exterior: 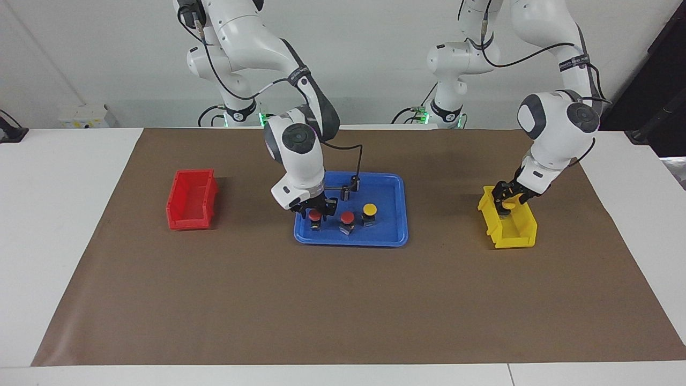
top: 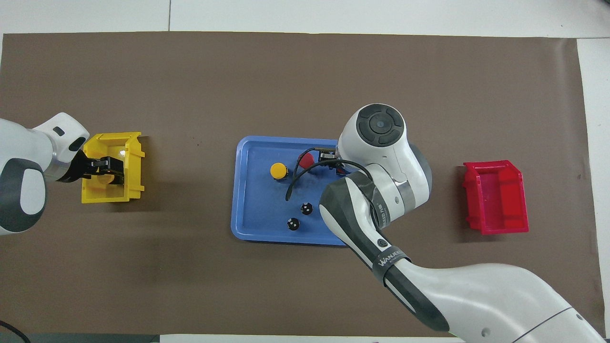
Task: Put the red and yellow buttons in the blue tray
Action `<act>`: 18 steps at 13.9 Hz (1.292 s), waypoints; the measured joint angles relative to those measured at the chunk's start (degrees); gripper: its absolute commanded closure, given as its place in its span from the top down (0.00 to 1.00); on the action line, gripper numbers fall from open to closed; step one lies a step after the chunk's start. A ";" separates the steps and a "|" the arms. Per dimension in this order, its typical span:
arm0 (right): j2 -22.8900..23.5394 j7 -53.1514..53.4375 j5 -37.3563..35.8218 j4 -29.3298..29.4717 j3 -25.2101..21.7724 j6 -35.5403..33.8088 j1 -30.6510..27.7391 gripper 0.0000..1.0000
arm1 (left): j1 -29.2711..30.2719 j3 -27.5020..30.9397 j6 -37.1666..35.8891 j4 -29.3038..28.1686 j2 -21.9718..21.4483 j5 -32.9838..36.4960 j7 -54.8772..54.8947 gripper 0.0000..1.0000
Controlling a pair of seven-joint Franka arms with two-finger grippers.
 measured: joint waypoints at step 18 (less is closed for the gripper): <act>-21.32 -40.93 -2.50 11.36 -6.11 -36.35 -31.03 1.00 | 1.27 -0.78 -2.46 2.11 -0.17 0.00 1.94 0.01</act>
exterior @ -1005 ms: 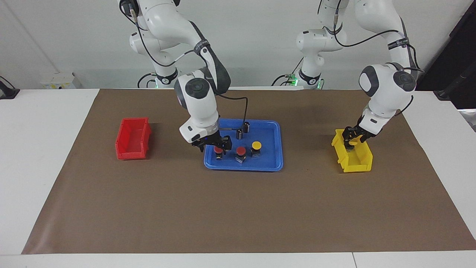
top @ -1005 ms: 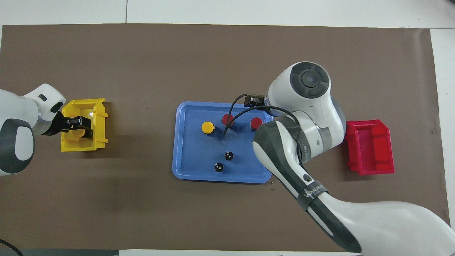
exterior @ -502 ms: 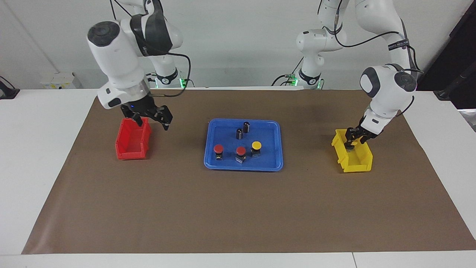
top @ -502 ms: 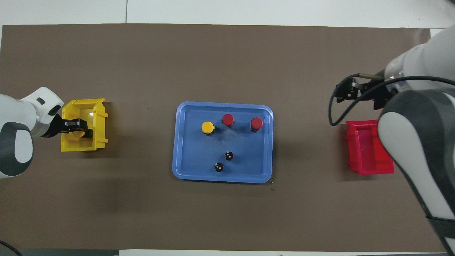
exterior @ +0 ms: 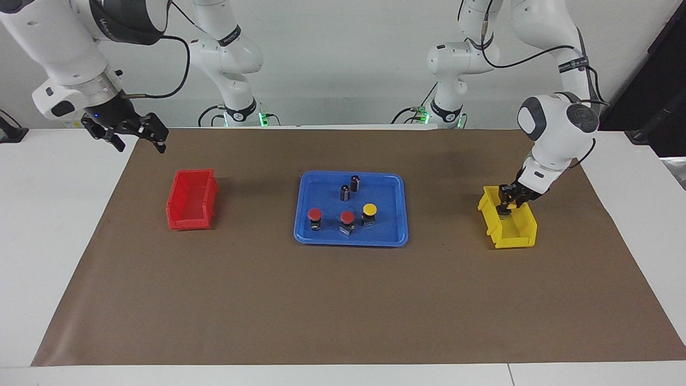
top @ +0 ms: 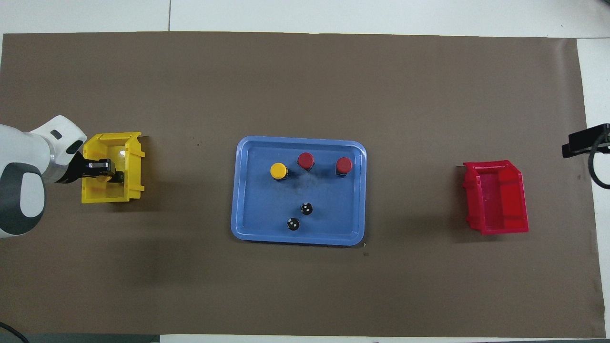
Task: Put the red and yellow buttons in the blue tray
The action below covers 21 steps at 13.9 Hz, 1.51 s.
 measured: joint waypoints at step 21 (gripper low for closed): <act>0.24 -0.69 0.00 -0.01 1.86 -0.55 4.40 1.00 | -31.97 -1.60 5.76 11.44 11.32 -0.05 -32.28 0.17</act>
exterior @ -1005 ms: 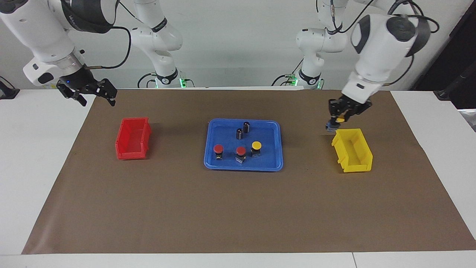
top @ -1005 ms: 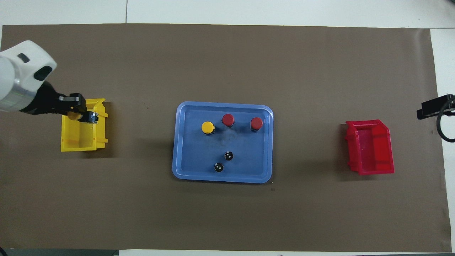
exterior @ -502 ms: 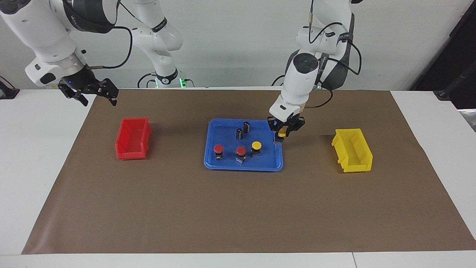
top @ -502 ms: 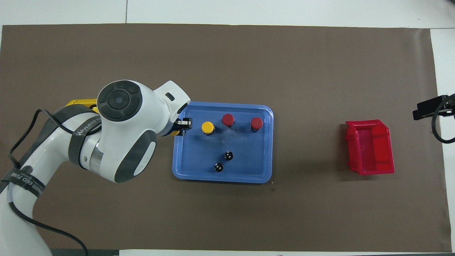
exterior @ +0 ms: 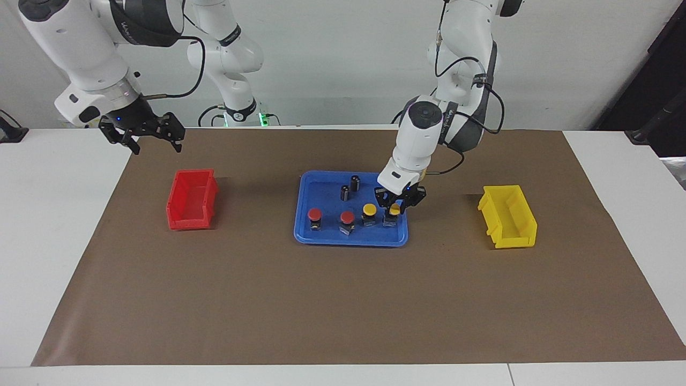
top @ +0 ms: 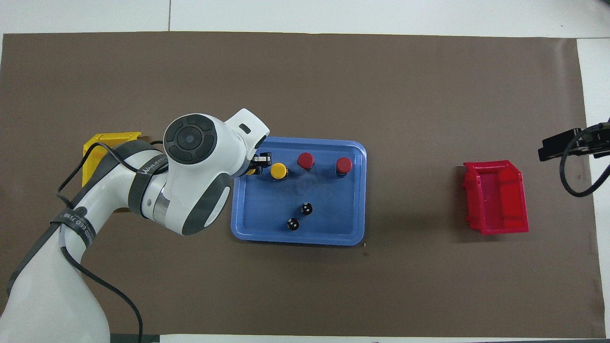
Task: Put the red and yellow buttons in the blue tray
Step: 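Release the yellow button and withdraw the left gripper toward the yellow holder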
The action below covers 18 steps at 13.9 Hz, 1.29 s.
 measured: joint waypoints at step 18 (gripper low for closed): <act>0.00 0.00 0.00 0.00 0.00 0.00 0.05 1.00 | 18.38 2.21 -36.10 13.00 -15.16 0.05 27.00 1.00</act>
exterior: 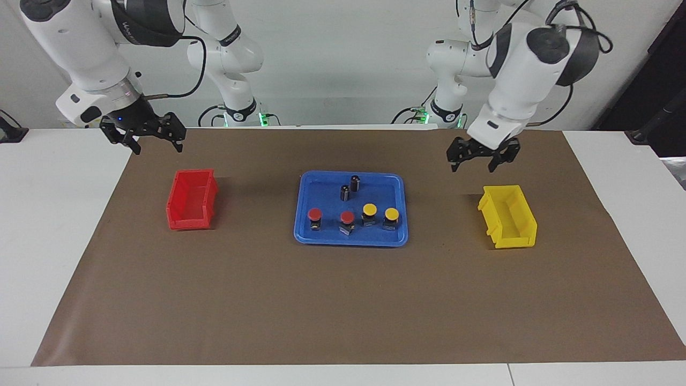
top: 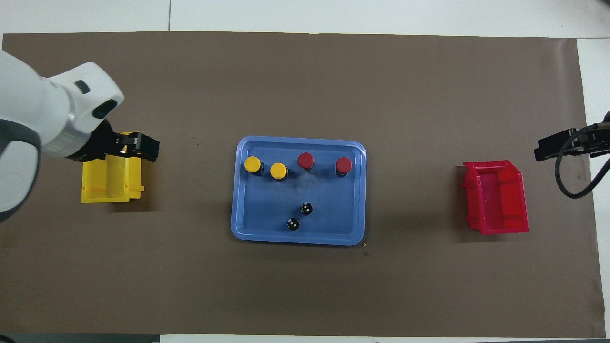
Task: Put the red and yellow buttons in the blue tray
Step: 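Release the yellow button and withdraw the left gripper toward the yellow holder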
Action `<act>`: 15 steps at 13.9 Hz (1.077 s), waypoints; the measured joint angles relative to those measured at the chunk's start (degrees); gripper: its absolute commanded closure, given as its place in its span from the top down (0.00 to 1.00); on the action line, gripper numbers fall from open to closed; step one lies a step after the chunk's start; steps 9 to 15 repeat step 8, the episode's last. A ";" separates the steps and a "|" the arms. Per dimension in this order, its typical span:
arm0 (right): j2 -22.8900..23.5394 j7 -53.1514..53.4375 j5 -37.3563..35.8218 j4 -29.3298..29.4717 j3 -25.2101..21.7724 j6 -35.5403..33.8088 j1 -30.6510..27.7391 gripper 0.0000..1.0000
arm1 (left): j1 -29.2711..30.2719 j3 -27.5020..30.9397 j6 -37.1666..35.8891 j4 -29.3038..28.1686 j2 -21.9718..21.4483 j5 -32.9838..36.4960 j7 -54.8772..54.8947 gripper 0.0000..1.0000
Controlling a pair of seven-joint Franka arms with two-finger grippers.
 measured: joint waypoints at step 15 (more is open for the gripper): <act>0.00 0.00 0.00 0.00 0.00 0.00 0.00 1.00 | 7.47 0.01 -5.37 5.37 0.29 2.39 12.73 1.00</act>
